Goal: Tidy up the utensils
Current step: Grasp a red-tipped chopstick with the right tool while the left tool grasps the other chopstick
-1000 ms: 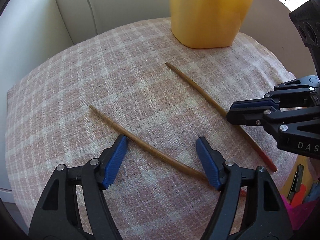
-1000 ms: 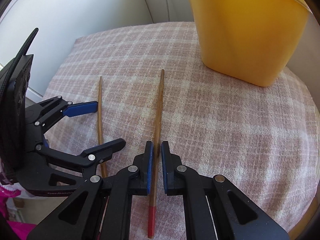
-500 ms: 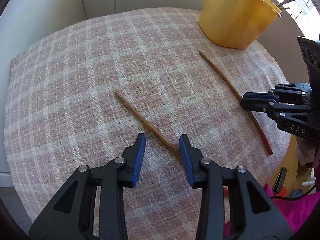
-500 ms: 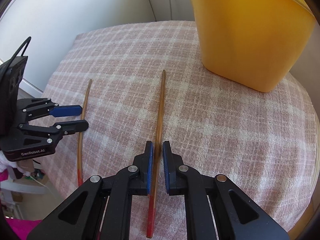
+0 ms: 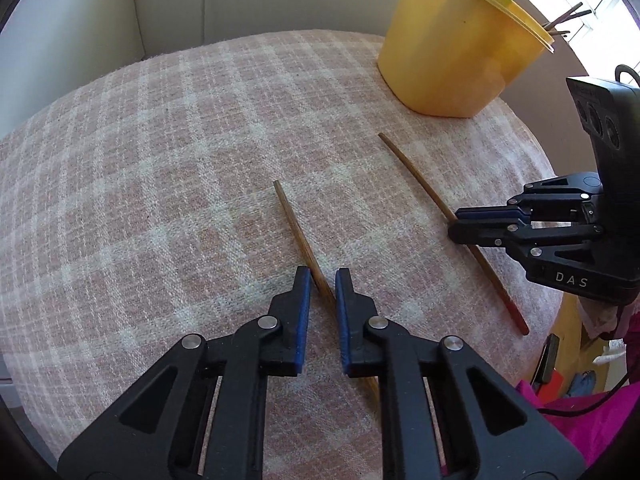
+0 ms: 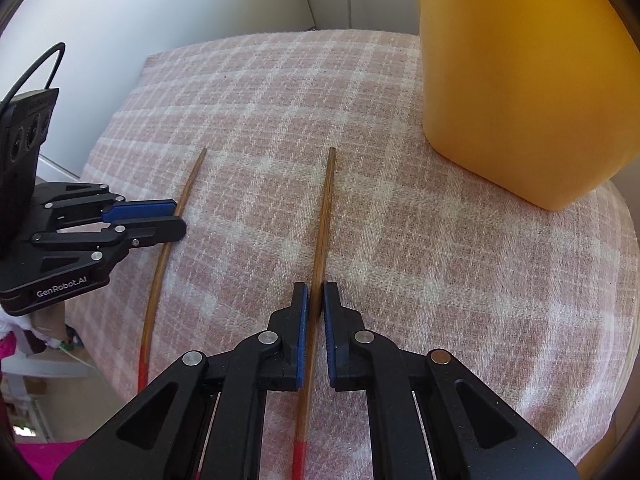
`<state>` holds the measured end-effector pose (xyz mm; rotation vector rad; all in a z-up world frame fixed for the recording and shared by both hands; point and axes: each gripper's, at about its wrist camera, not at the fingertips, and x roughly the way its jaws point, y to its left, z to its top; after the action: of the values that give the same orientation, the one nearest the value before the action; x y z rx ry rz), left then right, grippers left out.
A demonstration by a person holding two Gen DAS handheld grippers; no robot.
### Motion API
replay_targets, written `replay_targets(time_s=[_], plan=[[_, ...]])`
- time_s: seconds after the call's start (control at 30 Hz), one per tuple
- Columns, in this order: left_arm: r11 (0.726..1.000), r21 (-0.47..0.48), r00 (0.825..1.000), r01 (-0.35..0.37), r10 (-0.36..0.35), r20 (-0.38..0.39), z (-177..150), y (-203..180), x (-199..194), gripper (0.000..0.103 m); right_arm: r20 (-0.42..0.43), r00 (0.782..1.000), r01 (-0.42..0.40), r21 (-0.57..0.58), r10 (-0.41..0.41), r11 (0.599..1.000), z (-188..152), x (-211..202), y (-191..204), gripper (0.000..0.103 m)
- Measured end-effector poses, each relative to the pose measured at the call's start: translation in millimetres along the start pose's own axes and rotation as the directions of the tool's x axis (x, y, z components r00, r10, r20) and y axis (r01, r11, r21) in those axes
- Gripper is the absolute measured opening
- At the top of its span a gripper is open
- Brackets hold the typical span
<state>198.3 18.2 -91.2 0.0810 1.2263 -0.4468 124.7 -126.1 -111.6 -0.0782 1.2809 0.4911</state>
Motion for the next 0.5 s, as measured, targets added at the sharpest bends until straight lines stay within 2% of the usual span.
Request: replay_targets(time_s=[0.13,0.27,0.47,0.5], plan=[[0.998,0.058,1.0,-0.017,0.018,-0.017,4.4,-10.8,2.1,0.01,0.001,1.0,0.009,-0.003,-0.009,1.0,-2.8,-5.0,-1.7,0.006],[0.999,0.028,0.996,-0.021,0.023,-0.081,9.9,-9.5,10.0,0.013,-0.019,0.999,0.038,-0.019,-0.038,0.999,-2.5,-6.6,-4.3,0.006],[1.0,0.016,0.999,-0.001,0.002,-0.046,-0.7,-10.3,11.0,0.014,-0.036,0.998,0.047,-0.02,-0.048,0.999,7.0,0.4,-5.0,0.006],[1.0,0.004,0.999,0.007,-0.007,-0.037,-5.5,-5.3,7.7,0.01,-0.031,0.998,0.045,-0.018,-0.045,0.999,8.5,2.3,-4.6,0.006]])
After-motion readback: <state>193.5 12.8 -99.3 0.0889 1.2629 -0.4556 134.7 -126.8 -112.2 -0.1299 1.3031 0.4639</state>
